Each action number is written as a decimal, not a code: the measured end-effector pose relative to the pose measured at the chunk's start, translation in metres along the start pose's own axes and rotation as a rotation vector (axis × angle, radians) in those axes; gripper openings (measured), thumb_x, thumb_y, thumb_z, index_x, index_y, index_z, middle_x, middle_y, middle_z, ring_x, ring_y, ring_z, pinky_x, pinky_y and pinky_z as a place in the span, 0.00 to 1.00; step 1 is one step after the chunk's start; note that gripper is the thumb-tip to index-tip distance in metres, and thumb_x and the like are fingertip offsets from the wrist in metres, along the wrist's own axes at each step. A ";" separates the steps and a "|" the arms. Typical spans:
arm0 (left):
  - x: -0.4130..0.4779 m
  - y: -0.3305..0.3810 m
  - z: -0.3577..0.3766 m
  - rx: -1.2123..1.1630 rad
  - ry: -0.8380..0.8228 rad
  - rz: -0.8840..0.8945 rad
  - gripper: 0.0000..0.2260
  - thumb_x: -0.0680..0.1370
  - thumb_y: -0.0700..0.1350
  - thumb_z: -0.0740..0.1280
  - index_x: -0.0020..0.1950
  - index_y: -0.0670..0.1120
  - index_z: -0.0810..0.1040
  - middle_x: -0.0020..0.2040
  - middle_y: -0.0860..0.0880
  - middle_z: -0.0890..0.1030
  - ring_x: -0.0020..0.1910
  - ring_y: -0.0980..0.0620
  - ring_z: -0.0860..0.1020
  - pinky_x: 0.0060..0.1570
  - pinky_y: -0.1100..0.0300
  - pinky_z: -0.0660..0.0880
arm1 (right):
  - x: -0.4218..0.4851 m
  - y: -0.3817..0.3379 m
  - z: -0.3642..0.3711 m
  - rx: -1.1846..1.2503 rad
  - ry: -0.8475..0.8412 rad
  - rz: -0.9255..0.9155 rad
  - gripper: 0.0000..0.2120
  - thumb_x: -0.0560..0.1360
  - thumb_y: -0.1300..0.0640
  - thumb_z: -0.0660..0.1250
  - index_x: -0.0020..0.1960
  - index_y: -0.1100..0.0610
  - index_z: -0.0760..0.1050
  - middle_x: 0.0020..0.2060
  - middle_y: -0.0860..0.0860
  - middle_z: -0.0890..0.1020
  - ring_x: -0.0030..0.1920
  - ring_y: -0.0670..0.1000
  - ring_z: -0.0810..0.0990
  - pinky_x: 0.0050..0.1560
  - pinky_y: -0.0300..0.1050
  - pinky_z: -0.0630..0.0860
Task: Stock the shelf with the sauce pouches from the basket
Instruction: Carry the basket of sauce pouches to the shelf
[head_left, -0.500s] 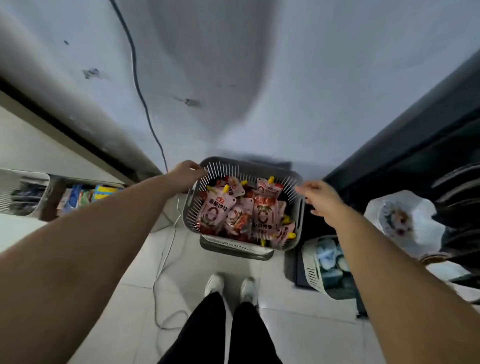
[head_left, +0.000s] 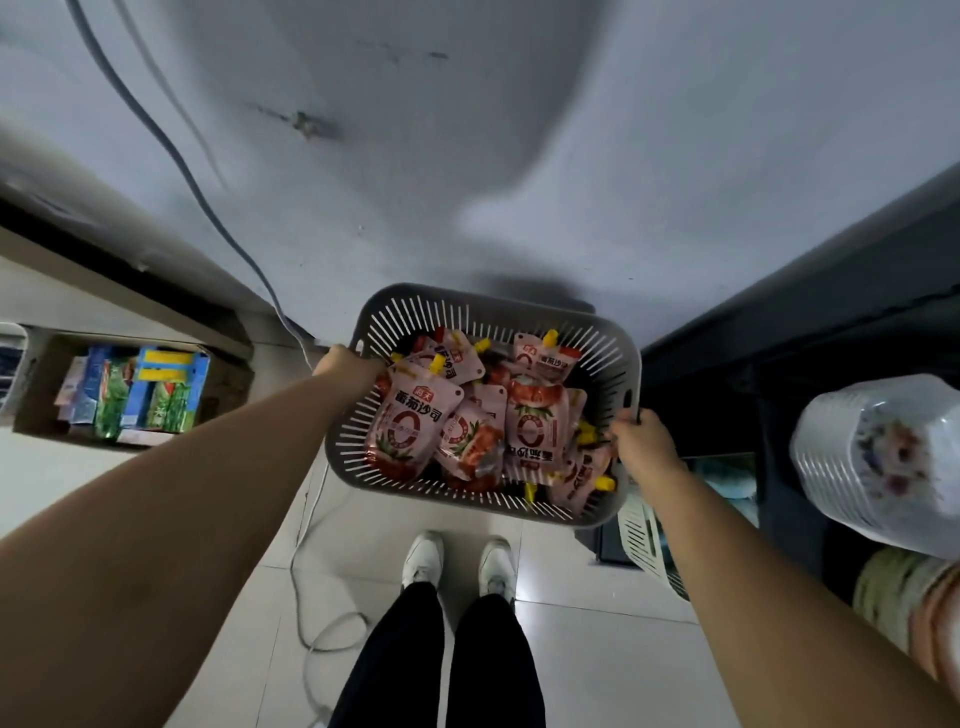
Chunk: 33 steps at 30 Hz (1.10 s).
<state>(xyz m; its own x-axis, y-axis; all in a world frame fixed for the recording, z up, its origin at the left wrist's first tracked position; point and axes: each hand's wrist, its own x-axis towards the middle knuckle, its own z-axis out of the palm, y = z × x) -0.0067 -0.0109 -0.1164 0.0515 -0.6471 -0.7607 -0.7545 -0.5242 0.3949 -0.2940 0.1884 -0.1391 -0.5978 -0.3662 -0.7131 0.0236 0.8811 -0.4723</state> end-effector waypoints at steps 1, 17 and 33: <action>0.004 -0.001 0.001 -0.011 0.026 -0.010 0.16 0.77 0.50 0.65 0.55 0.39 0.79 0.45 0.41 0.84 0.41 0.44 0.84 0.38 0.54 0.81 | 0.003 0.002 0.003 0.021 0.009 0.001 0.06 0.80 0.56 0.60 0.55 0.55 0.72 0.53 0.59 0.81 0.49 0.58 0.80 0.51 0.53 0.78; 0.005 -0.034 -0.020 -0.119 -0.058 0.008 0.06 0.78 0.43 0.64 0.45 0.42 0.77 0.30 0.47 0.80 0.22 0.52 0.79 0.19 0.65 0.71 | -0.011 -0.009 0.014 0.405 0.108 0.064 0.06 0.76 0.58 0.64 0.44 0.59 0.79 0.36 0.53 0.80 0.34 0.50 0.77 0.32 0.44 0.71; -0.173 -0.138 -0.131 -0.396 0.165 -0.039 0.09 0.77 0.46 0.63 0.40 0.41 0.75 0.29 0.45 0.75 0.22 0.49 0.71 0.25 0.63 0.66 | -0.142 -0.108 0.019 0.053 -0.137 -0.287 0.13 0.76 0.51 0.64 0.34 0.53 0.72 0.26 0.51 0.74 0.26 0.51 0.70 0.26 0.44 0.64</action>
<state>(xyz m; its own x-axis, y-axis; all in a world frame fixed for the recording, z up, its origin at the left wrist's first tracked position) 0.1744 0.1012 0.0278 0.2037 -0.6854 -0.6991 -0.4426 -0.7014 0.5587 -0.1963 0.1394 0.0035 -0.4725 -0.6379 -0.6081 -0.0870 0.7204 -0.6881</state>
